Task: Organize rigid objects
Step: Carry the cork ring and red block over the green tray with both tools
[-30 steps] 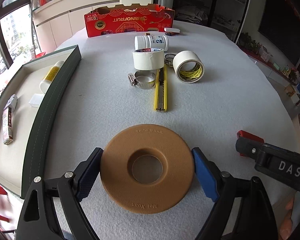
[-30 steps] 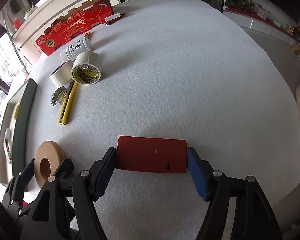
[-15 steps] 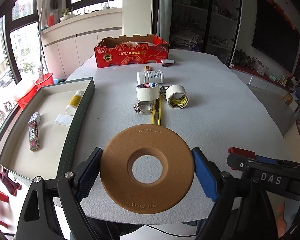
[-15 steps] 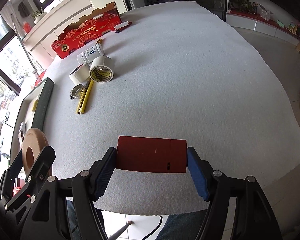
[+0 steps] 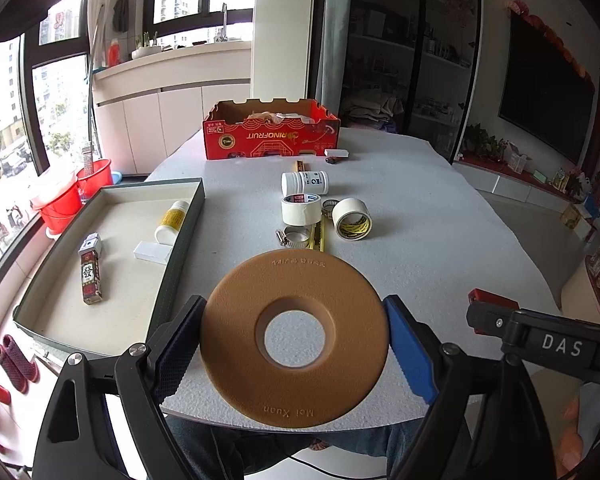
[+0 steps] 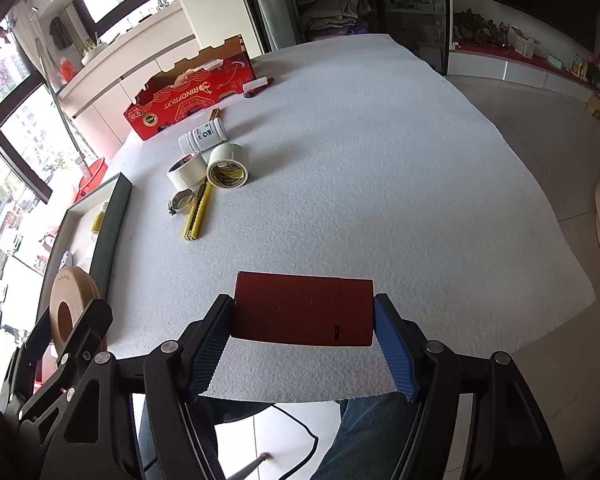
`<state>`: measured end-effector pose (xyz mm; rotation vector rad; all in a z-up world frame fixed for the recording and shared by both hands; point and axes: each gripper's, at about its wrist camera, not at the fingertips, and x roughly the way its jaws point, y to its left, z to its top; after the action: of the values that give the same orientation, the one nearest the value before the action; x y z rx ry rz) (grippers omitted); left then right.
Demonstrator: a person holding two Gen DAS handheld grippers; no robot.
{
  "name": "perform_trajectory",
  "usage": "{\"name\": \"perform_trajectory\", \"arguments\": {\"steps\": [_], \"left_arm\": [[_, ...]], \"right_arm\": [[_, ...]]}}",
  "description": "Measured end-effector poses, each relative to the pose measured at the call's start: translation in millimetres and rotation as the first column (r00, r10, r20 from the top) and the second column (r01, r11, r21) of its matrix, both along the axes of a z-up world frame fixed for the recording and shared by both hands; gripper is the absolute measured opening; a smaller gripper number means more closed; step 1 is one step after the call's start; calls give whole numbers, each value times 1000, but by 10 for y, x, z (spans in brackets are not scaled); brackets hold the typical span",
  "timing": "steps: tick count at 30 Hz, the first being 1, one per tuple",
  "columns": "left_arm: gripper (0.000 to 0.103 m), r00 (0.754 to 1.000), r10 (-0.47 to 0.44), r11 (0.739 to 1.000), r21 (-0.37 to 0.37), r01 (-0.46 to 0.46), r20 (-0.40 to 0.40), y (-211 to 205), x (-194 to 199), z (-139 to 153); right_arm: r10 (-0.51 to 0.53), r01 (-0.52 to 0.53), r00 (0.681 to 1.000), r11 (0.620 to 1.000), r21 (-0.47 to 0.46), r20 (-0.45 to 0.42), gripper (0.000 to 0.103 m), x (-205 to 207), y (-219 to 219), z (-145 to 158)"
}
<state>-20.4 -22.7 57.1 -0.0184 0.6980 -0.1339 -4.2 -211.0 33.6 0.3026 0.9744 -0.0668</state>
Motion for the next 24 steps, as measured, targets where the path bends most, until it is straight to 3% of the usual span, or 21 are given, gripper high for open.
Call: {"name": "perform_trajectory", "arguments": {"steps": [24], "left_arm": [[89, 995, -75, 997, -22, 76, 59, -104, -237, 194]], "right_arm": [[-71, 67, 992, 997, 44, 102, 71, -352, -200, 378]]}}
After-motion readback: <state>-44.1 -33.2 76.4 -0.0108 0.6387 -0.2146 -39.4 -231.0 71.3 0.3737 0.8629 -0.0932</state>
